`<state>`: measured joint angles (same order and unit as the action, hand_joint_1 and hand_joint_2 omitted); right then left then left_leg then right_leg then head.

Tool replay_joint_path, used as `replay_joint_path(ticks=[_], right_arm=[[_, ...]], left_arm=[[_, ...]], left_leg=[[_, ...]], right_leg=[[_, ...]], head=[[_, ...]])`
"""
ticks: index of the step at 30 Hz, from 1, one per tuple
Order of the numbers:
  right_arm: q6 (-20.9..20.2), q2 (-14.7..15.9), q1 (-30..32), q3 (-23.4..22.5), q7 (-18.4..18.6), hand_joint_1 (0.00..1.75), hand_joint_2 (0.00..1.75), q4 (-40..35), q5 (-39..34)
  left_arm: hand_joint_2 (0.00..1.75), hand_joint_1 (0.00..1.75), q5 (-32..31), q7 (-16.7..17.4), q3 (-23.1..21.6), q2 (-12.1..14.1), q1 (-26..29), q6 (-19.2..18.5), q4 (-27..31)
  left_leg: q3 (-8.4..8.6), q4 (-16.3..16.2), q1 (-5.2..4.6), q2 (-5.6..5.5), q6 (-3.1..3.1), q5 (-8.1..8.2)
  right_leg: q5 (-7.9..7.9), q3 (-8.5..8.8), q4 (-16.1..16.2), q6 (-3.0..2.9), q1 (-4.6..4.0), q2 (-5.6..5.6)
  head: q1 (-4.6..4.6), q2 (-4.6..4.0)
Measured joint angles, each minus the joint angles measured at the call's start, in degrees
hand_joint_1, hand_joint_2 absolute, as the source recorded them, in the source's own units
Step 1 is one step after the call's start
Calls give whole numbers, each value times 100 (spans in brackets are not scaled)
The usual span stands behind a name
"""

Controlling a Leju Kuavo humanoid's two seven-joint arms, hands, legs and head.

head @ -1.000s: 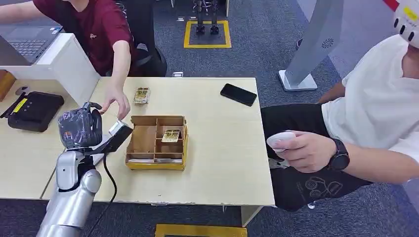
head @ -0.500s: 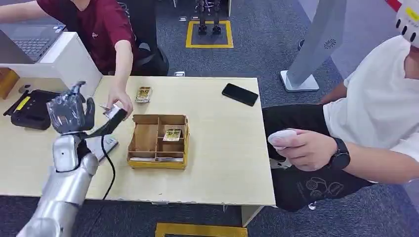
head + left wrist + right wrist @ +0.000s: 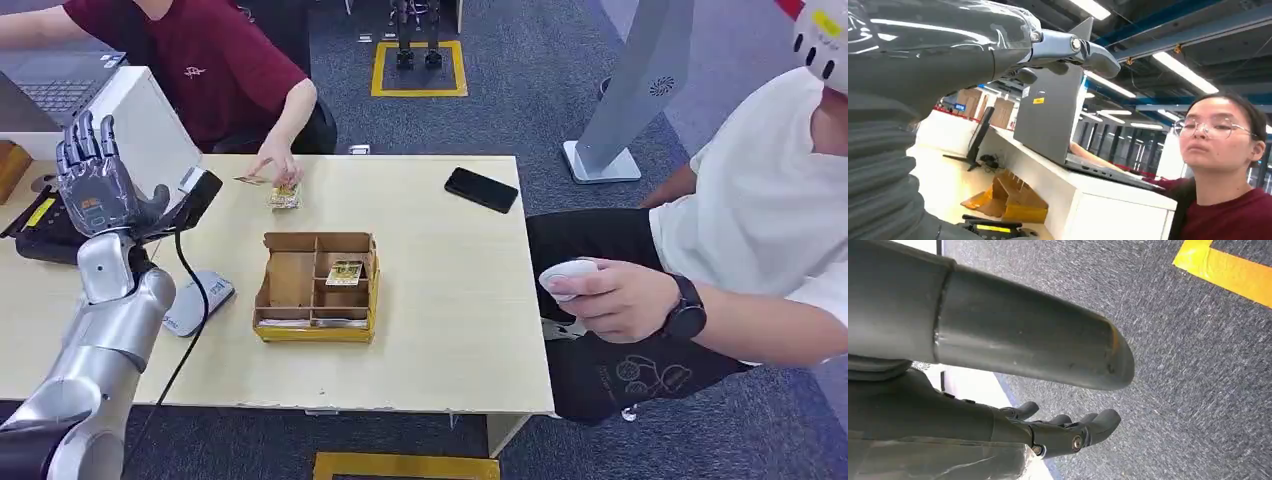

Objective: Pass the card to the sensor for recognition and then transmit it.

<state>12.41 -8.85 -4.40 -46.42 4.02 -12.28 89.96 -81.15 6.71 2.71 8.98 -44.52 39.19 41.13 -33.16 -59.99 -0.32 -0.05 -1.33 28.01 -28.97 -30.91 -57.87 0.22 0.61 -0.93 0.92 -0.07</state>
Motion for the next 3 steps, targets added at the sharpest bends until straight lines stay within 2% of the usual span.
replay_joint_path(ticks=[3], right_arm=[[0,0,0,4,0,0,0,0,0]], left_arm=[[175,0,-15,-4,39,-2,-35,0,-72]], left_leg=[[0,0,1,1,1,-1]], right_leg=[[1,-1,0,-1,0,0]], head=[[2,2]])
